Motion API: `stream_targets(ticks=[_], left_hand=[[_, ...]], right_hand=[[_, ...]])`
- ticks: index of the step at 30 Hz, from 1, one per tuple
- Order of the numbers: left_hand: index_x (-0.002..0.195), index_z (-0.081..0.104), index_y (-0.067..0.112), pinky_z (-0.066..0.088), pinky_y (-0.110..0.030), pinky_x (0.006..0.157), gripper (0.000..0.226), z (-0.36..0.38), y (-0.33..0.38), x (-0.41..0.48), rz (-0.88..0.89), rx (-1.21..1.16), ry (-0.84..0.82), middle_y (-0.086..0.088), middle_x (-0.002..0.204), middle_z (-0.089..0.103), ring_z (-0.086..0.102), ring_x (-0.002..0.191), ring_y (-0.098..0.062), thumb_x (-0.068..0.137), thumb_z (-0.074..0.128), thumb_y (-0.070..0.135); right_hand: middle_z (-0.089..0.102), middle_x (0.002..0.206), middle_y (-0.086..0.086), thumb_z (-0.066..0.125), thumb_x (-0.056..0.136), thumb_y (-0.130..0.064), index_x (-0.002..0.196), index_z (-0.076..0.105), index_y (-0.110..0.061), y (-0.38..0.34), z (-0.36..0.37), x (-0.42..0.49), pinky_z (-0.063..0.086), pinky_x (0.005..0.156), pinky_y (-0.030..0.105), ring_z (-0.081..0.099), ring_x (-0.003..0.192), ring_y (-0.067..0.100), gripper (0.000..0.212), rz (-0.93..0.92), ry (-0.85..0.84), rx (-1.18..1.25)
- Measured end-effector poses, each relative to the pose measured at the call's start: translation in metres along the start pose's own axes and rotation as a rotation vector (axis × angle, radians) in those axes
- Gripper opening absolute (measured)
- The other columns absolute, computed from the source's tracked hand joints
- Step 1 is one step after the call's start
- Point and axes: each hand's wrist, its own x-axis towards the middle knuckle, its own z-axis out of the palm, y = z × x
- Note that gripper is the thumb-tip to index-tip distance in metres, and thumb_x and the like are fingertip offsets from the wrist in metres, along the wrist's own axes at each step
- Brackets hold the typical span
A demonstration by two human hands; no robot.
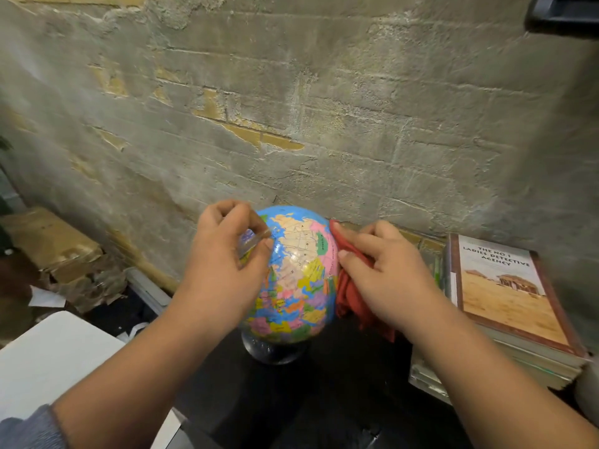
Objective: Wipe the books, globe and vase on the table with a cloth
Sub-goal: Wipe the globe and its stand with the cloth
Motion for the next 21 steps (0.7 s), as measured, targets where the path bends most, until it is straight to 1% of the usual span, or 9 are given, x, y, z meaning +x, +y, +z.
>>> stream_targets(ticks=[3,5,8,11,13,15,18,19,21], left_hand=[[0.085,0.056,0.022,0.028,0.005,0.079,0.016,0.002,0.002,-0.001,0.037,0.016,-0.026,0.006,0.110,0.044,0.044,0.102,0.012,0.083,0.064,0.009],[0.085,0.055,0.022,0.031,0.003,0.082,0.017,0.002,0.004,-0.002,0.054,0.022,-0.041,0.007,0.110,0.046,0.048,0.104,0.005,0.082,0.064,0.007],[0.085,0.054,0.023,0.037,-0.005,0.089,0.016,0.001,0.003,-0.001,0.062,0.015,-0.047,0.010,0.109,0.045,0.052,0.103,0.000,0.083,0.062,0.010],[0.083,0.053,0.026,0.040,-0.013,0.094,0.013,0.000,0.004,-0.002,0.068,-0.017,-0.064,0.009,0.111,0.046,0.053,0.108,-0.002,0.083,0.059,0.014],[0.083,0.052,0.028,0.041,-0.014,0.095,0.007,-0.001,0.004,-0.002,0.067,-0.033,-0.080,0.011,0.112,0.046,0.053,0.110,-0.001,0.081,0.054,0.021],[0.084,0.052,0.029,0.040,-0.013,0.096,0.007,-0.002,0.004,-0.002,0.071,-0.029,-0.098,0.013,0.114,0.045,0.052,0.112,0.001,0.082,0.053,0.022],[0.086,0.055,0.023,0.035,-0.003,0.093,0.015,-0.001,0.005,-0.001,0.089,-0.020,-0.117,0.015,0.114,0.044,0.050,0.114,0.004,0.086,0.059,0.009],[0.085,0.056,0.022,0.034,0.000,0.091,0.017,-0.001,0.005,0.000,0.092,-0.028,-0.115,0.017,0.114,0.044,0.051,0.113,0.005,0.085,0.059,0.005],[0.080,0.053,0.022,0.034,0.001,0.087,0.021,-0.002,0.007,0.001,0.082,-0.064,-0.120,0.019,0.117,0.043,0.051,0.114,0.005,0.085,0.059,0.002]], right_hand=[[0.046,0.097,-0.010,0.050,0.085,-0.040,0.124,0.059,-0.046,-0.032,-0.006,-0.008,0.047,0.084,0.030,0.055,0.091,0.010,0.040,-0.201,-0.067,-0.068],[0.043,0.100,-0.009,0.048,0.091,-0.039,0.126,0.055,-0.048,-0.048,-0.005,-0.001,0.047,0.084,0.033,0.055,0.094,0.015,0.038,-0.230,-0.119,-0.201],[0.040,0.097,-0.004,0.045,0.094,-0.033,0.130,0.053,-0.045,-0.050,-0.009,0.022,0.044,0.090,0.031,0.054,0.102,0.020,0.039,-0.106,-0.151,-0.267],[0.044,0.100,0.003,0.047,0.094,-0.029,0.130,0.055,-0.044,-0.028,-0.017,0.038,0.039,0.090,0.027,0.052,0.111,0.026,0.039,0.046,-0.228,-0.280],[0.046,0.098,0.001,0.051,0.093,-0.030,0.128,0.056,-0.044,-0.017,-0.020,0.033,0.041,0.090,0.028,0.053,0.106,0.024,0.038,0.046,-0.224,-0.247],[0.045,0.094,-0.004,0.054,0.090,-0.032,0.125,0.058,-0.046,-0.022,-0.020,0.022,0.044,0.091,0.033,0.054,0.097,0.017,0.037,-0.052,-0.194,-0.183],[0.045,0.097,-0.009,0.053,0.086,-0.040,0.118,0.061,-0.050,-0.044,-0.016,0.011,0.046,0.085,0.035,0.054,0.091,0.012,0.034,-0.255,-0.235,-0.143],[0.045,0.098,-0.009,0.053,0.088,-0.040,0.118,0.061,-0.050,-0.050,-0.014,0.011,0.046,0.085,0.034,0.054,0.092,0.012,0.033,-0.267,-0.245,-0.169],[0.044,0.098,-0.007,0.051,0.091,-0.038,0.121,0.059,-0.051,-0.052,-0.011,0.022,0.044,0.088,0.032,0.054,0.097,0.015,0.033,-0.169,-0.236,-0.196]])
